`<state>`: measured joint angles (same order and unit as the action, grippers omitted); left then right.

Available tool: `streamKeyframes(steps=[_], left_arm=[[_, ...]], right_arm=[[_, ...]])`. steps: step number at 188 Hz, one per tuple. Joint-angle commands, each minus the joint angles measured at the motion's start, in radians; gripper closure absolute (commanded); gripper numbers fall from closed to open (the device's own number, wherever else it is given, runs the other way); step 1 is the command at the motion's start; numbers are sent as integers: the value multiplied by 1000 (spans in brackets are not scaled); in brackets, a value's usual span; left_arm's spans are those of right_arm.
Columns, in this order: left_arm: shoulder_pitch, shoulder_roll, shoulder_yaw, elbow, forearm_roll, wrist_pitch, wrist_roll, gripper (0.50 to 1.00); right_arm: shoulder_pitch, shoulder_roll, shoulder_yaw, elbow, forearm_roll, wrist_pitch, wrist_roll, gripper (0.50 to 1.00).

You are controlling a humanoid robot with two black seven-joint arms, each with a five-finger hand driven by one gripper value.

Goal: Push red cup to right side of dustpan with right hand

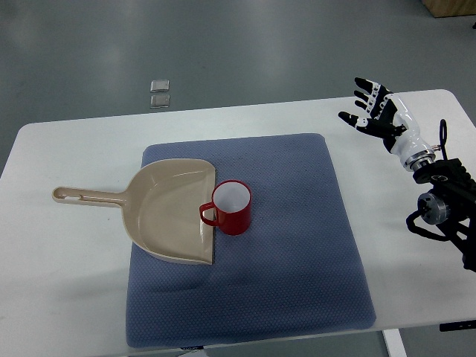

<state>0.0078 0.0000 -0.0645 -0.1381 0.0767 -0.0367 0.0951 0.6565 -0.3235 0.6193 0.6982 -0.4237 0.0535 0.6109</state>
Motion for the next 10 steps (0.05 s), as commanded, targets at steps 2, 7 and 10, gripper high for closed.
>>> streamKeyframes(steps=[2, 7, 10], left_arm=[[0, 0, 0, 0, 0, 1, 0, 500], [0, 0, 0, 0, 0, 0, 0, 500], [0, 0, 0, 0, 0, 0, 0, 500]], right_arm=[[-8, 11, -4, 4, 0, -4, 0, 574], [-15, 14, -7, 4, -1, -6, 0, 574], [-17, 14, -7, 4, -1, -6, 0, 574]])
